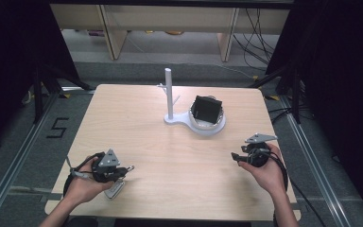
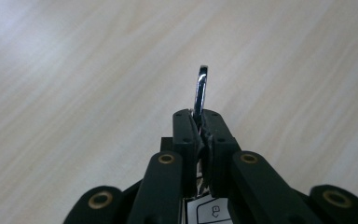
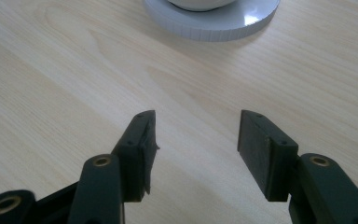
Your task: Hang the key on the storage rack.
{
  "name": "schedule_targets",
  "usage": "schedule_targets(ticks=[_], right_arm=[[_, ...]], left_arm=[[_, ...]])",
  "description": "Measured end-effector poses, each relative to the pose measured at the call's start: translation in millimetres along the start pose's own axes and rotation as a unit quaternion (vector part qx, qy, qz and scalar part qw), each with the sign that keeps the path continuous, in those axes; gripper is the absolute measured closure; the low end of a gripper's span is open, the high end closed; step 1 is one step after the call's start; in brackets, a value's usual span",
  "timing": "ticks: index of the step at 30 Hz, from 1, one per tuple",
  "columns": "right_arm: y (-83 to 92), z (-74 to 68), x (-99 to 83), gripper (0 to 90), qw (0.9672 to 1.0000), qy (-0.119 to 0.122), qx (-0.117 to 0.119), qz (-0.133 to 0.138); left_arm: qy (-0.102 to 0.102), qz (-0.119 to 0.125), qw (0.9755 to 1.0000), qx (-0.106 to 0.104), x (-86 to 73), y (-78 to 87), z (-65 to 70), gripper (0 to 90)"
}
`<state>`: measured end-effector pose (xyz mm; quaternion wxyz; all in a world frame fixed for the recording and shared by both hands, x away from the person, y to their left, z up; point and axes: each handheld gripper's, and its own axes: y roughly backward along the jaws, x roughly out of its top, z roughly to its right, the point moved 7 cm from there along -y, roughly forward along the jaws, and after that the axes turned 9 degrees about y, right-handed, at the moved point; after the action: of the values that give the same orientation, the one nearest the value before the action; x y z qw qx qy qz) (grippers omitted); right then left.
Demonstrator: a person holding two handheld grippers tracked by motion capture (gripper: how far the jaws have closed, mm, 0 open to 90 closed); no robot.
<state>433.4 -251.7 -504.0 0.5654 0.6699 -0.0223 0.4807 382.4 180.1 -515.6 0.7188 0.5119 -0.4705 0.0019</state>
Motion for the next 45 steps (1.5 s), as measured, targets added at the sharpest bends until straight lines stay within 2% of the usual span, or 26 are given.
schedule_targets(ticks=[2,4,5,7,8,9,10,13,14,15,16,18,20,23,26,27,32,36,37,42,43,45], right_arm=[[-1.5,1.0,-0.4,48.0,0.9999,0.011,-0.003,0.002],[-1.7,-0.6,0.2,48.1,1.0000,0.002,-0.002,0.002],[-2.6,0.3,0.0,48.1,0.9999,0.011,-0.003,0.004],[-3.3,-0.4,0.2,48.1,0.9999,0.010,-0.003,0.006],[-2.5,-1.9,0.3,48.1,1.0000,0.002,0.000,0.002],[-2.6,-2.0,0.2,48.1,1.0000,0.003,0.001,0.002],[-2.7,-2.1,0.1,48.1,1.0000,0.002,0.001,0.002],[-2.6,-2.2,-0.3,48.1,1.0000,0.000,0.001,0.002],[-2.7,-2.2,-0.4,48.1,1.0000,-0.001,0.001,0.002],[-2.7,-2.0,-0.4,48.1,1.0000,0.000,0.001,0.002],[-2.6,-2.1,-0.7,48.1,1.0000,0.000,0.001,0.000],[-2.9,-2.7,-0.5,48.2,1.0000,-0.002,0.001,0.001],[-2.9,-3.6,-0.7,48.1,1.0000,-0.002,0.002,0.000],[-4.1,-2.6,-0.9,48.1,1.0000,0.008,-0.001,0.003],[-4.6,-4.2,-0.5,48.2,1.0000,0.002,0.007,0.003],[-4.0,-4.1,-0.5,48.1,1.0000,0.002,0.002,0.003],[-3.9,-4.5,-0.3,48.2,1.0000,0.001,0.002,0.004],[-4.0,-4.8,-0.3,48.2,1.0000,-0.002,0.002,0.006],[-3.9,-4.8,-0.2,48.2,1.0000,-0.002,0.002,0.006],[-4.2,-5.3,-0.6,48.2,1.0000,-0.002,0.002,0.004],[-5.3,-4.2,-0.8,48.2,1.0000,0.005,0.000,0.008],[-5.7,-4.6,-1.0,48.1,1.0000,0.005,-0.001,0.006]], left_arm=[[0.002,0.016,0.9999,0.005,5.5,3.4,-3.1,84.9],[0.005,0.038,0.9992,0.013,11.5,5.1,-5.7,84.9],[0.021,0.056,0.9981,0.018,15.2,4.7,-5.2,84.9],[0.018,0.070,0.9970,0.027,20.3,6.1,-8.2,84.9],[0.027,0.085,0.9956,0.029,23.5,5.5,-8.0,84.9],[0.022,0.084,0.9955,0.037,25.2,6.9,-9.9,84.9],[0.034,0.096,0.9940,0.039,28.2,6.2,-9.5,84.9],[0.052,0.121,0.9897,0.056,35.6,5.6,-12.1,85.0],[0.061,0.135,0.9869,0.065,39.2,4.7,-13.0,84.9],[0.060,0.138,0.9860,0.072,40.9,4.9,-14.5,85.0],[0.069,0.150,0.9832,0.078,44.2,4.1,-15.2,85.0],[0.073,0.162,0.9794,0.097,48.9,4.1,-18.0,85.0],[0.084,0.174,0.9761,0.101,54.0,2.1,-19.3,85.0],[0.087,0.183,0.9725,0.115,59.4,1.4,-21.6,85.0],[0.091,0.192,0.9692,0.124,64.7,0.2,-23.1,85.0],[0.092,0.198,0.9678,0.126,66.9,-0.3,-24.0,85.0],[0.093,0.207,0.9652,0.131,73.8,-2.4,-26.9,85.0],[0.088,0.213,0.9643,0.131,78.2,-4.6,-30.8,84.9],[0.090,0.218,0.9630,0.130,79.5,-5.6,-32.0,84.9],[0.088,0.224,0.9602,0.141,84.5,-5.2,-36.4,84.9],[0.090,0.228,0.9590,0.142,86.1,-5.2,-36.8,84.9],[0.091,0.231,0.9571,0.149,88.9,-4.7,-38.4,84.9]])
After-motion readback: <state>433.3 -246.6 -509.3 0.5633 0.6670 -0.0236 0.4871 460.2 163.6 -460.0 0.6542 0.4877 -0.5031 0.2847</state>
